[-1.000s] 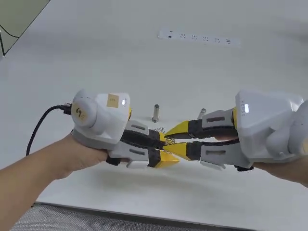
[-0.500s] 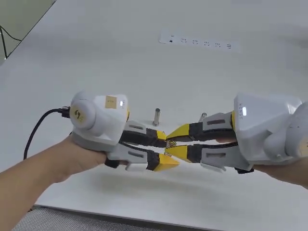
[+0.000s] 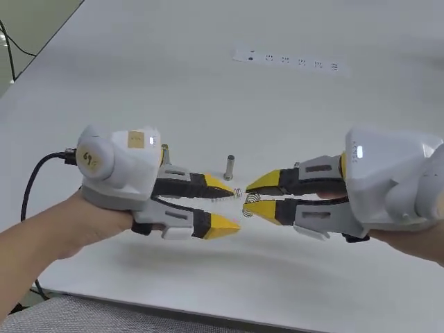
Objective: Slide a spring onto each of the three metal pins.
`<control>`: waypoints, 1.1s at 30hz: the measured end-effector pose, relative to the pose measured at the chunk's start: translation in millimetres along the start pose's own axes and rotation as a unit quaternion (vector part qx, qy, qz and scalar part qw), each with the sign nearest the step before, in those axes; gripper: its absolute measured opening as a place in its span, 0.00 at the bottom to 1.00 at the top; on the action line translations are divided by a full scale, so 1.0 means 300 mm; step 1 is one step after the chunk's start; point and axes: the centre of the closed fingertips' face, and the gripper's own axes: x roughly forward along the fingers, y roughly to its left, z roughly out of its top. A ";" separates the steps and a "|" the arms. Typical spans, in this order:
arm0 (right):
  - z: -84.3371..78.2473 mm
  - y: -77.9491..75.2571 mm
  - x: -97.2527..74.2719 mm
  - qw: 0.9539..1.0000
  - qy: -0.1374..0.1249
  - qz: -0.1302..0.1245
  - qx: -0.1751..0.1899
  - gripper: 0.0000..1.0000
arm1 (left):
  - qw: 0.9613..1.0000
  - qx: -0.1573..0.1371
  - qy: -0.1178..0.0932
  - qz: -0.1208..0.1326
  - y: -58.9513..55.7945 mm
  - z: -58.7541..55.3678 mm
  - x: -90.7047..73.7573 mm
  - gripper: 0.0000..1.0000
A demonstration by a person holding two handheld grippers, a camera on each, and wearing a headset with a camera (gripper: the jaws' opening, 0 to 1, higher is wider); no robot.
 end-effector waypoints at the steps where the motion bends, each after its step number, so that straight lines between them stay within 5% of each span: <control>1: 0.000 -0.002 -0.001 1.000 0.000 -0.001 0.001 0.12 | 1.000 -0.005 0.000 0.004 0.005 -0.002 -0.010 0.34; 14: -0.015 -0.020 -0.008 1.000 0.005 -0.012 0.002 0.12 | 0.999 -0.015 0.002 0.038 0.047 -0.045 -0.120 0.43; 33: -0.046 -0.055 -0.028 0.999 0.012 -0.037 0.011 0.12 | 0.994 -0.051 -0.010 0.100 0.104 -0.107 -0.277 0.70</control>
